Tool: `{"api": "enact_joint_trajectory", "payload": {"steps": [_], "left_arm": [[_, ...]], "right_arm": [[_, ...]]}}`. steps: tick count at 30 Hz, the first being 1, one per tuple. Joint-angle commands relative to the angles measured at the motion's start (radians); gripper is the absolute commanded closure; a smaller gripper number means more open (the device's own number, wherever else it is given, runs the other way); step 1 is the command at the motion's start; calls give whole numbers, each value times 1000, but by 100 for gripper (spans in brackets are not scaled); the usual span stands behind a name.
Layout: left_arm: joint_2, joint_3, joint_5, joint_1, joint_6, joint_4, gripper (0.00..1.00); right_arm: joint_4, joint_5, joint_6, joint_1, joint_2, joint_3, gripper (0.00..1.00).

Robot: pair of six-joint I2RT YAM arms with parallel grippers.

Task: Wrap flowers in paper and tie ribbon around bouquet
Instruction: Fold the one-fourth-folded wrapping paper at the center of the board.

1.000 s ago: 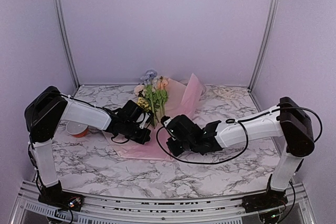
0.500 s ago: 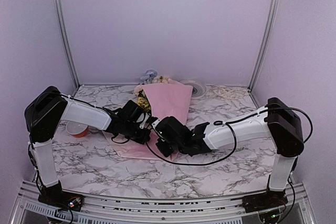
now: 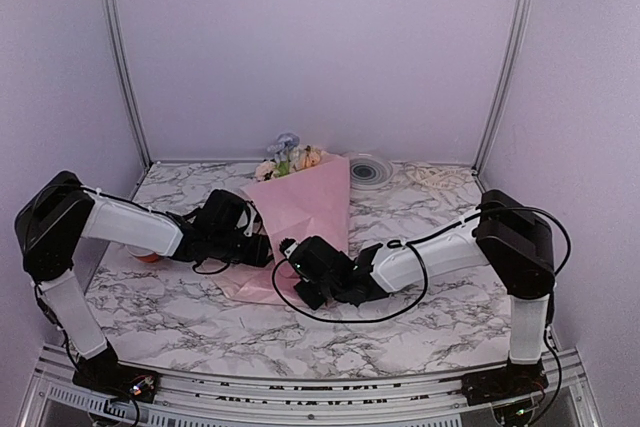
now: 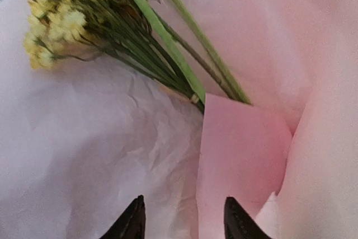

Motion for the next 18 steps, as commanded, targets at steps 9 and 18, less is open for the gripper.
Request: {"api": "enact_joint_trajectory", "payload": {"steps": [9,18], "left_arm": [[-252,-252,50,115,-222,445,35],[-36,-315,228,133,-570,894,32]], "right_arm": [[30,-6,3,4,30,3,98],[28,7,-2,5,25,1,98]]}}
